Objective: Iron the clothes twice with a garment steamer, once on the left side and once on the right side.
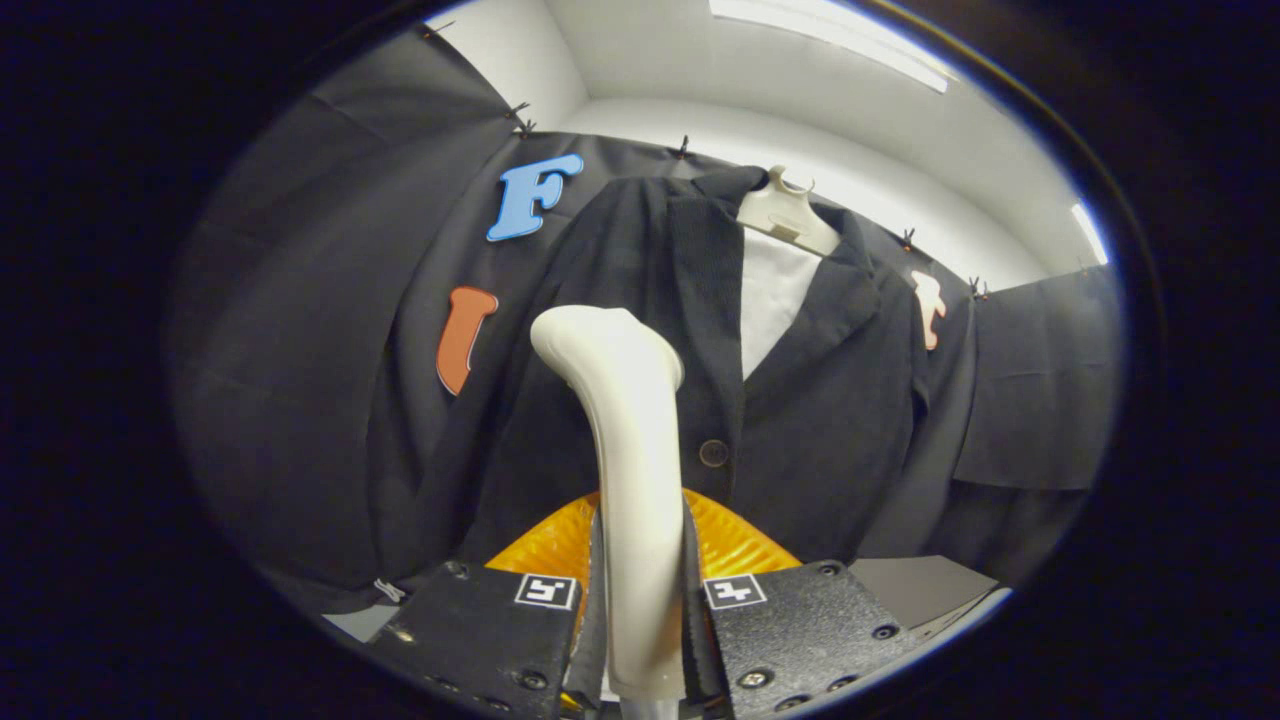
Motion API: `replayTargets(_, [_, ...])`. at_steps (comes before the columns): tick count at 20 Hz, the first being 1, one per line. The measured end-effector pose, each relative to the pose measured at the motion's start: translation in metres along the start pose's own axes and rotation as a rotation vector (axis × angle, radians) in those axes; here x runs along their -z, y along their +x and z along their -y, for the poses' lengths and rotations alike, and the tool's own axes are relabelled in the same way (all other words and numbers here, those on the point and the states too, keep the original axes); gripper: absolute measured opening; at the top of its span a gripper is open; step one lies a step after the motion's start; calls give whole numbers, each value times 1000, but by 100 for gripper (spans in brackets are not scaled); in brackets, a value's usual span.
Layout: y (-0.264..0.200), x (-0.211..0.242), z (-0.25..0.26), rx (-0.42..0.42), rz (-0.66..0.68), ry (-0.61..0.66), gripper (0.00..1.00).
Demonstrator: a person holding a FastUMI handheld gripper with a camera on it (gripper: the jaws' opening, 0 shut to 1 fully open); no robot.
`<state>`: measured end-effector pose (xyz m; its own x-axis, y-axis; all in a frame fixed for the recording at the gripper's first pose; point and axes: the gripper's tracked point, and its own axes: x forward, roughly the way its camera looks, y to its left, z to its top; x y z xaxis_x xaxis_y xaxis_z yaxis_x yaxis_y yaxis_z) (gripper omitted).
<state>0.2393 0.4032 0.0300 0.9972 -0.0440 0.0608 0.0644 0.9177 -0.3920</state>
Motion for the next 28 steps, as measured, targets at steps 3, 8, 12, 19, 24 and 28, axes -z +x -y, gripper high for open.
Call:
replayTargets(3, [-6,12,-1,-3,-27,5,33])
replayTargets(8, [-14,32,-2,-18,-65,4,33])
replayTargets(12, [-21,52,0,-23,-102,1,33])
replayTargets(19, [-31,88,-2,-35,-160,-15,33])
replayTargets(24, [-41,114,-9,-49,-202,-31,33])
replayTargets(28, [-42,126,-10,-61,-222,-42,33])
